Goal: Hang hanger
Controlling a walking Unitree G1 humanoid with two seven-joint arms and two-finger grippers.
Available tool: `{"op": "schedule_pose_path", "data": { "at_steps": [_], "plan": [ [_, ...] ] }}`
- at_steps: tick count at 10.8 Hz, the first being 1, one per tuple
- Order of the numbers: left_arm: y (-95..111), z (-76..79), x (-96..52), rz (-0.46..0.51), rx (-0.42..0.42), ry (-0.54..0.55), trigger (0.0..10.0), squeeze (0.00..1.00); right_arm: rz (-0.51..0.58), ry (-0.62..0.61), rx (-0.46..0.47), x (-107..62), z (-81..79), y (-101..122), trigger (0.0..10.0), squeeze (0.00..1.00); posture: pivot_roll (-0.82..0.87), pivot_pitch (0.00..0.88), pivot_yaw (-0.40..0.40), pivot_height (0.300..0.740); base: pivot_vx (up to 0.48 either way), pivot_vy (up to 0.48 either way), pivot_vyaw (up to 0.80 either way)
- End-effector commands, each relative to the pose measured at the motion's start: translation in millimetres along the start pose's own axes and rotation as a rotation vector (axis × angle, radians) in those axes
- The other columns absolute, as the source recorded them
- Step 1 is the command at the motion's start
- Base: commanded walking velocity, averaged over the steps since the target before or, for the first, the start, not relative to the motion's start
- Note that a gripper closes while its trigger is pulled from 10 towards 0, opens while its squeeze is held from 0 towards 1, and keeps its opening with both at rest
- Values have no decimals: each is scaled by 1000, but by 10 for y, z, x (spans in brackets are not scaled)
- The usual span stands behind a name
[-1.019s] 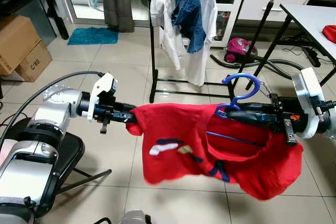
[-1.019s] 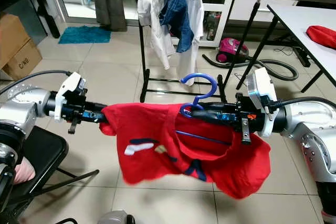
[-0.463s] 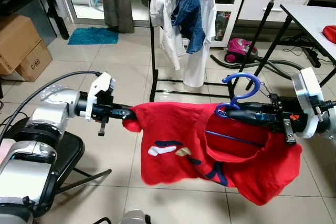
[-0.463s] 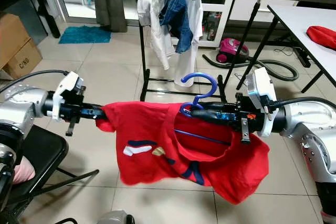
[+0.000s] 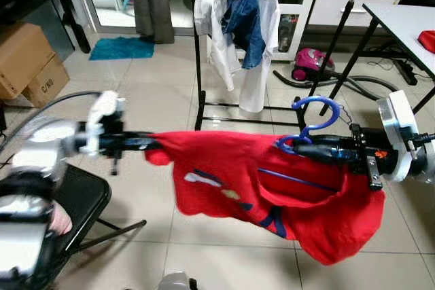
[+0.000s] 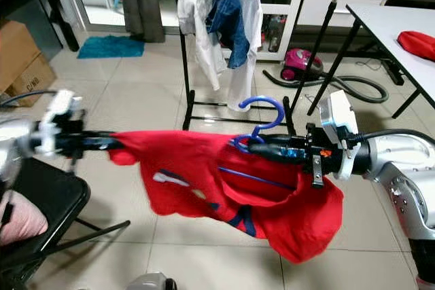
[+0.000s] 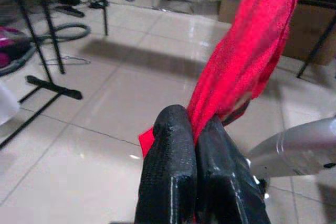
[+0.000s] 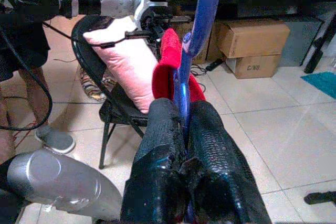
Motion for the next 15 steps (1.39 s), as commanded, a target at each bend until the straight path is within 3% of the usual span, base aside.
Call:
{"op": "schedule_pose_path", "data": {
  "at_steps": [1,2,6,10,12,13,14,15],
  "plan": [
    [37,-21,-106,18,7,42,0,0,13,-25,-35,-44,26,67,10000,0,-14,0,48,740,0,0,0],
    [-50,-12,-230,24,-16,90,0,0,12,-30,-34,-52,38,59,10000,0,-10,0,44,740,0,0,0],
    [-235,60,-446,3,-63,169,0,0,10,-37,-40,-81,75,65,10000,0,-5,0,39,740,0,0,0],
    [-385,152,-530,-20,-99,223,0,0,1,-48,-41,-116,96,53,10000,0,-2,0,34,740,0,0,0],
    [-381,179,-485,-9,-101,238,0,0,2,-48,-42,-108,108,47,10000,0,5,0,30,740,0,0,0],
    [-286,109,-392,16,-55,262,10000,0,6,-44,-44,-73,116,43,10000,0,10,0,31,740,0,0,0],
    [-193,69,-320,53,-38,262,10000,1000,12,-40,-44,-53,107,44,10000,0,6,0,37,740,0,0,0],
    [-187,68,-310,54,-36,260,10000,1000,13,-40,-44,-53,107,43,10000,0,6,0,37,740,0,0,0]
  ]
}}
Point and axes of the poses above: a point about 5 cm out from each wrist's last joint towards the gripper, its own x axis pointing out of the wrist towards the gripper, its own y axis along the axis of the wrist's last joint, z = x × y, the point moved 6 cm from there along x, pointing out of the wrist towards the gripper, and after that the axes turned 6 degrees about -x, right-handed, at the moved point
